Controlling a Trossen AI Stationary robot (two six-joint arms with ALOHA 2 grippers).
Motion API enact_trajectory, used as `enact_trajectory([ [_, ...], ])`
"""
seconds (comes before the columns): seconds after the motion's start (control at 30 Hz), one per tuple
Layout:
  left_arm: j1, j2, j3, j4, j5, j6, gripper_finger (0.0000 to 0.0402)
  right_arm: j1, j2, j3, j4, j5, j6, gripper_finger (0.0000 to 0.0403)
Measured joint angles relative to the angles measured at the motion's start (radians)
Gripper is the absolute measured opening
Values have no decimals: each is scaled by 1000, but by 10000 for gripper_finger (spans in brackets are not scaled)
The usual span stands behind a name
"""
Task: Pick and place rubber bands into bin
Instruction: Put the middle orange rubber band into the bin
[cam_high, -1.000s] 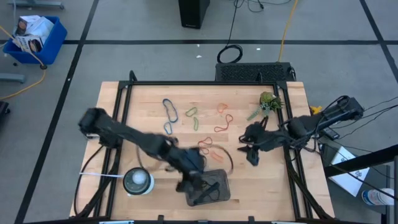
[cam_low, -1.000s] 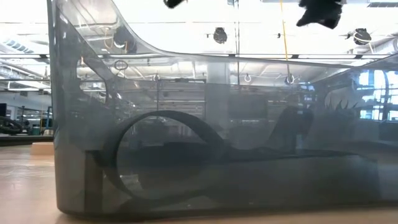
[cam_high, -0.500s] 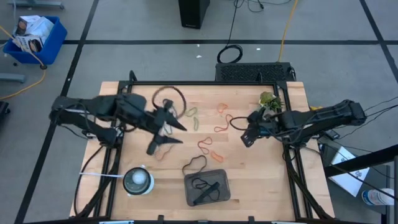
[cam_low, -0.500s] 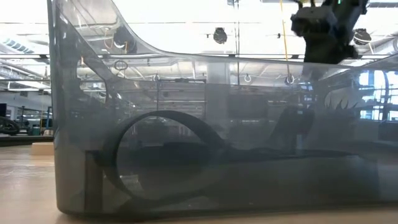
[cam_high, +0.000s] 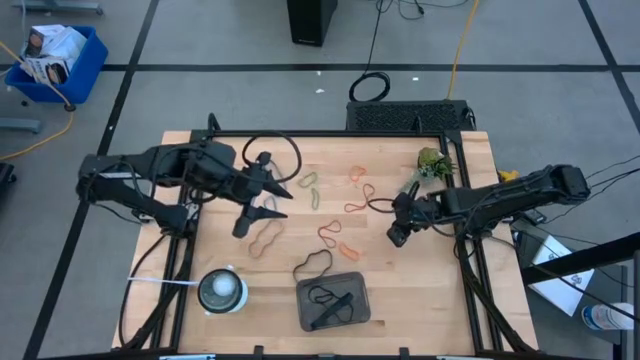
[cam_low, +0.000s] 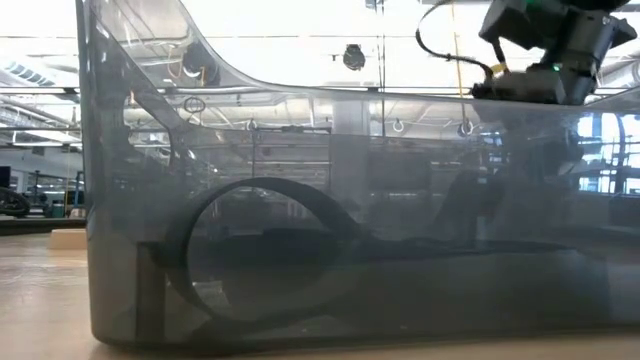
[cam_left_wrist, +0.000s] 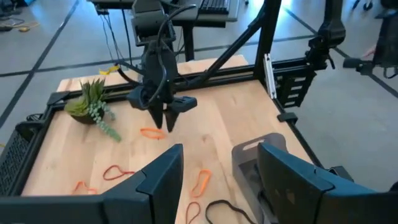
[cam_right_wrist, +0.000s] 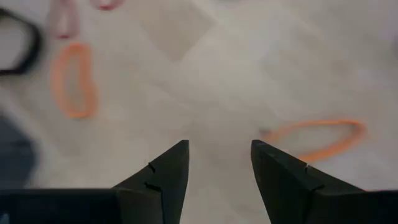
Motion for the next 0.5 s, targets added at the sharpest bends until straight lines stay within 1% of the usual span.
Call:
enact_trajectory([
  [0.1,7,0,0,-1,0,1,212,-8,0,0,-65,53,8,160],
  [0.17,8,-1,0,0,0,1,212,-15,8,0,-97,60,14,156],
  [0.37,7,-1,0,-6,0,1,212,-17,70,0,-78,71,10,149],
  [0.5,7,-1,0,-6,0,1,212,-16,141,0,-53,45,-4,148],
])
